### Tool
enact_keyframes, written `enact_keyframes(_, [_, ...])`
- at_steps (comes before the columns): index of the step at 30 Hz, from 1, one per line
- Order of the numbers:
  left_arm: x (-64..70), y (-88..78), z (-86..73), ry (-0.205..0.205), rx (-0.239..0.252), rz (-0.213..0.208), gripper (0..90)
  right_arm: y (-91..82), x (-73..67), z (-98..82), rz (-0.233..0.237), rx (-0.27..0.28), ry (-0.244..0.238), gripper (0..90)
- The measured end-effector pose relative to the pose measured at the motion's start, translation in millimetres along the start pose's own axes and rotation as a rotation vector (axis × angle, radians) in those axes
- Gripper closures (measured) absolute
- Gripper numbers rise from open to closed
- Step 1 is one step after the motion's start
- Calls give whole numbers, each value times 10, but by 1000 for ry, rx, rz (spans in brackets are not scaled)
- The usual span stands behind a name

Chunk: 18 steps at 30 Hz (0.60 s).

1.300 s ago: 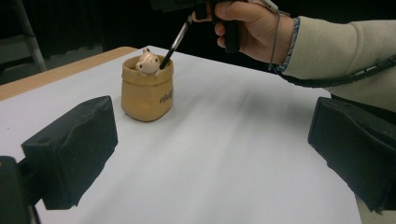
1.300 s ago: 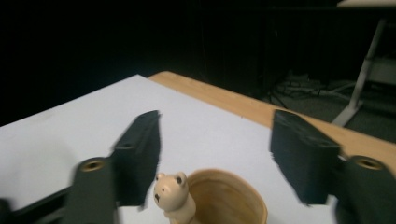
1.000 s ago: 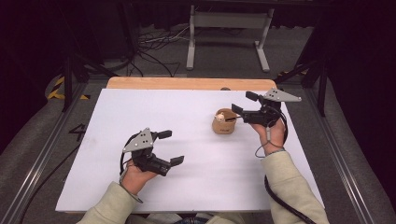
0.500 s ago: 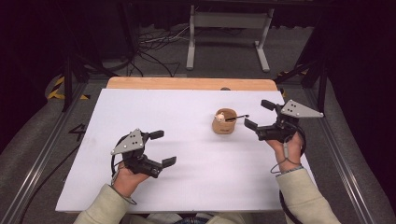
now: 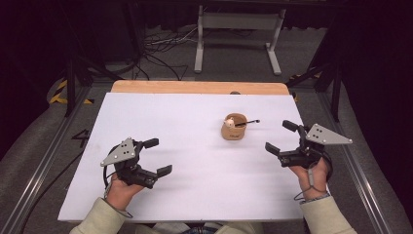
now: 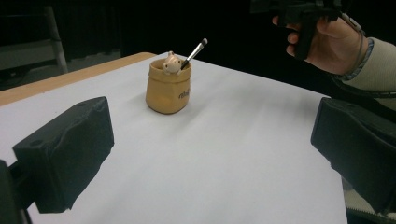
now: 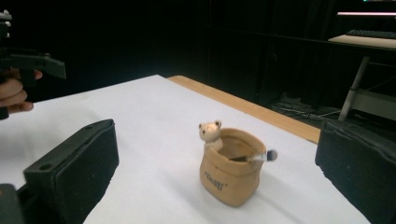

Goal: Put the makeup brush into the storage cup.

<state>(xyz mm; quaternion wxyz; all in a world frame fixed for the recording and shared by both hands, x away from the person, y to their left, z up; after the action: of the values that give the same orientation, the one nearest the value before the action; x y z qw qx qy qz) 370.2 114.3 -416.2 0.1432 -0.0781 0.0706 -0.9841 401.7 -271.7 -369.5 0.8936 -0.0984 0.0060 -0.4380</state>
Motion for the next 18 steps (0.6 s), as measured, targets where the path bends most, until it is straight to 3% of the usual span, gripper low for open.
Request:
enact_keyframes(5, [9,-123,-47,5,30,13,0,-79,-35,-138,4,-6,16,0])
enact_keyframes(13, [41,-298,-184,26,-7,41,1,-139,-132,-319,15,-21,-5,0])
enact_keyframes(18, [32,-397,-255,22,-5,50,1,-138,-198,-421,24,-21,-15,0])
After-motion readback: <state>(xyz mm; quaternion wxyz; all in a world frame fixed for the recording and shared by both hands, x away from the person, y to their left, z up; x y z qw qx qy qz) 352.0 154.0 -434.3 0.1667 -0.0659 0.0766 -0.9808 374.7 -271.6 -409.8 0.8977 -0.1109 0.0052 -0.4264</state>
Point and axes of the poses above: each handheld gripper's, and its own axes: y roughly forward along the jaws, z roughly out of its top, x roughly to its right, the point moved 7 cm from there along y, roughly forward along the jaws, and after that the axes turned 9 degrees about -z, right-handed, at the moved point
